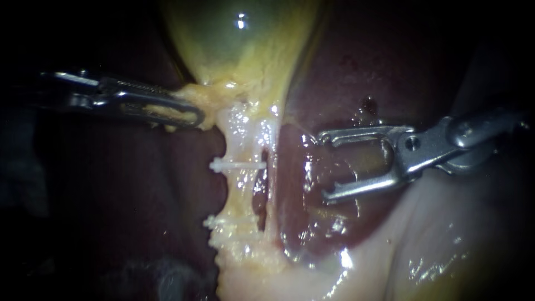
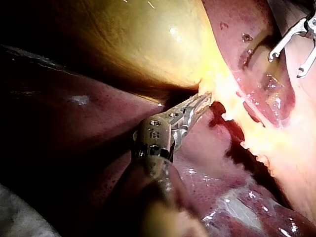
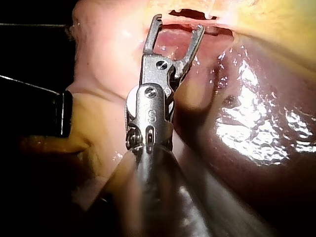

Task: Going back third clip left tube

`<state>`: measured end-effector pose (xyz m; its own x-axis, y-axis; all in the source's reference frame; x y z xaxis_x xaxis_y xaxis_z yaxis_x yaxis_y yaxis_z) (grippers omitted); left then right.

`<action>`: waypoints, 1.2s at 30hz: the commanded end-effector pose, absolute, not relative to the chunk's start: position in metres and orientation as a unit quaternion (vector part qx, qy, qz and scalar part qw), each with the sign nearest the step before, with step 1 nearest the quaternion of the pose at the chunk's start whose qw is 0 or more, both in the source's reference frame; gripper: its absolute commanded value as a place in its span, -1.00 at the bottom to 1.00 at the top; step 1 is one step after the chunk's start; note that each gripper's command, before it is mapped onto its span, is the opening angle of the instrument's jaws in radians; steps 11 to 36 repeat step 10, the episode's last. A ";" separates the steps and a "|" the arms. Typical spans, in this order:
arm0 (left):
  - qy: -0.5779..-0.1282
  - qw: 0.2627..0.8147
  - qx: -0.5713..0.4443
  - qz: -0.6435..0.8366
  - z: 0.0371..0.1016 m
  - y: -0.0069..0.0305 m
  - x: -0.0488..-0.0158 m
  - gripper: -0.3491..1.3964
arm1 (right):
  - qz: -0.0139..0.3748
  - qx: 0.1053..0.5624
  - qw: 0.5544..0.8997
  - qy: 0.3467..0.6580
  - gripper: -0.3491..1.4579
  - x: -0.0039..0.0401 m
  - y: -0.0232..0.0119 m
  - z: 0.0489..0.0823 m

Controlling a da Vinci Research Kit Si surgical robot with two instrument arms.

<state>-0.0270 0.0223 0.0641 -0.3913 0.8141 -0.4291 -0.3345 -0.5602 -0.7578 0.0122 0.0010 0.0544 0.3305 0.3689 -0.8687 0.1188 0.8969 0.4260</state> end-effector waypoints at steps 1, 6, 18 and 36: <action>-0.293 0.367 -0.412 0.781 0.0642 0.0223 -0.0271 -1.00 | 0.080 0.213 0.787 0.573 -0.06 0.0122 0.0009 0.0544; -0.296 0.366 -0.411 0.780 0.0641 0.0223 -0.0270 -1.00 | 0.080 0.213 0.787 0.573 -0.06 0.0122 0.0009 0.0544; -0.297 0.365 -0.412 0.780 0.0640 0.0223 -0.0269 -1.00 | 0.080 0.213 0.787 0.573 -0.06 0.0122 0.0009 0.0544; -0.297 0.365 -0.412 0.780 0.0640 0.0223 -0.0269 -1.00 | 0.080 0.213 0.787 0.573 -0.06 0.0122 0.0009 0.0544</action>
